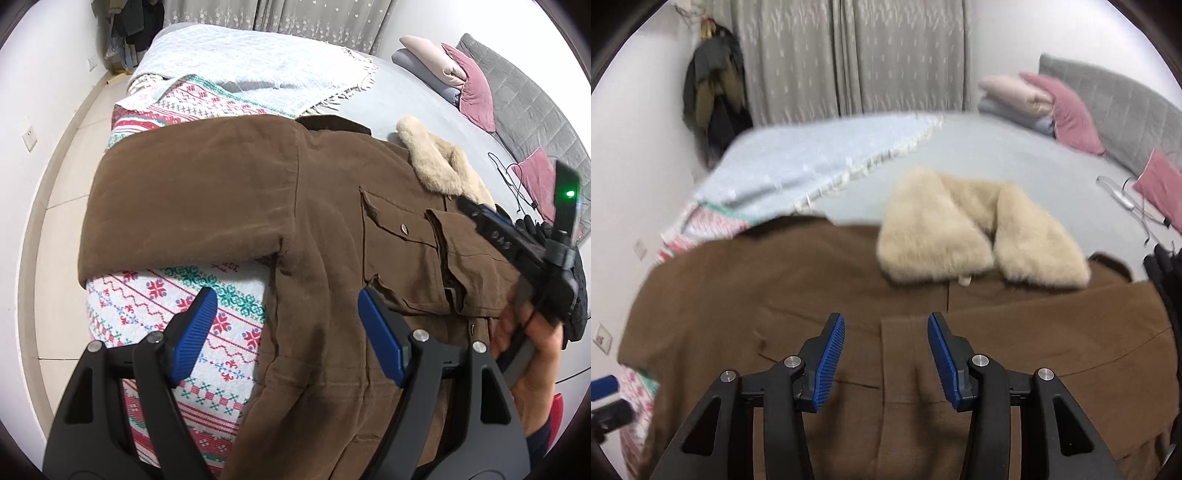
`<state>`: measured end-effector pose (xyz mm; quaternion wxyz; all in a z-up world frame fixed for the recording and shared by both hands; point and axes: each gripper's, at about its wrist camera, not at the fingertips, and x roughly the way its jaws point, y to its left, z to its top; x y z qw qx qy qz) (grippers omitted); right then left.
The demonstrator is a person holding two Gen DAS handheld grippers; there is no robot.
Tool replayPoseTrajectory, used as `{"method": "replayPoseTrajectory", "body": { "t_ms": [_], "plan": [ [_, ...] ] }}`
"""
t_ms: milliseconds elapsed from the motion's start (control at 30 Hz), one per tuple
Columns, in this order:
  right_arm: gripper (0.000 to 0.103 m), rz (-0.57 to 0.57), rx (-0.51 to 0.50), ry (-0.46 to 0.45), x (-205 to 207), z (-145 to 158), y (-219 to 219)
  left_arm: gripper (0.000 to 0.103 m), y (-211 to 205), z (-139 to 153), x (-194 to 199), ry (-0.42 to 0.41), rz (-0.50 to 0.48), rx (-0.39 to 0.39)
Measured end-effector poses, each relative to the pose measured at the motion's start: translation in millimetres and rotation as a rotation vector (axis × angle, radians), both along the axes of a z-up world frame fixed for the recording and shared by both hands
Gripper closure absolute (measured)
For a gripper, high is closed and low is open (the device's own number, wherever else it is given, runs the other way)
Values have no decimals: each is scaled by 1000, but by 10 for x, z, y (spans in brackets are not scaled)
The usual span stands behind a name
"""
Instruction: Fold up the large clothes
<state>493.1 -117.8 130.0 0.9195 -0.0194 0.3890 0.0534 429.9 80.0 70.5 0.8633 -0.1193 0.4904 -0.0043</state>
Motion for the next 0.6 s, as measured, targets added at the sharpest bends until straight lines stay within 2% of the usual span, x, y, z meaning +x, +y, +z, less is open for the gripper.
{"method": "replayPoseTrajectory", "body": {
  "t_ms": [100,200,233,267,300,333,467,600],
  "plan": [
    [55,-28,-70,-12,14,14,74,24,-10,14,-3,-6,-3,7],
    [55,-32,-199,115,202,-341,166,24,-27,14,-7,-8,-7,20],
    [57,-27,-237,167,272,-526,194,24,-28,12,-11,-8,-8,22],
    [62,-22,-239,174,299,-623,199,24,-22,11,-12,-7,-8,22],
    [72,-25,-222,142,273,-619,204,24,-11,9,-13,-6,-7,21],
    [98,-31,-222,141,285,-601,230,24,-4,9,-16,-6,-5,20],
    [99,-72,-251,75,335,-437,351,24,30,2,-13,-2,2,8],
    [99,-132,-193,23,398,-240,299,24,37,-6,-7,0,6,10]
  ]
}}
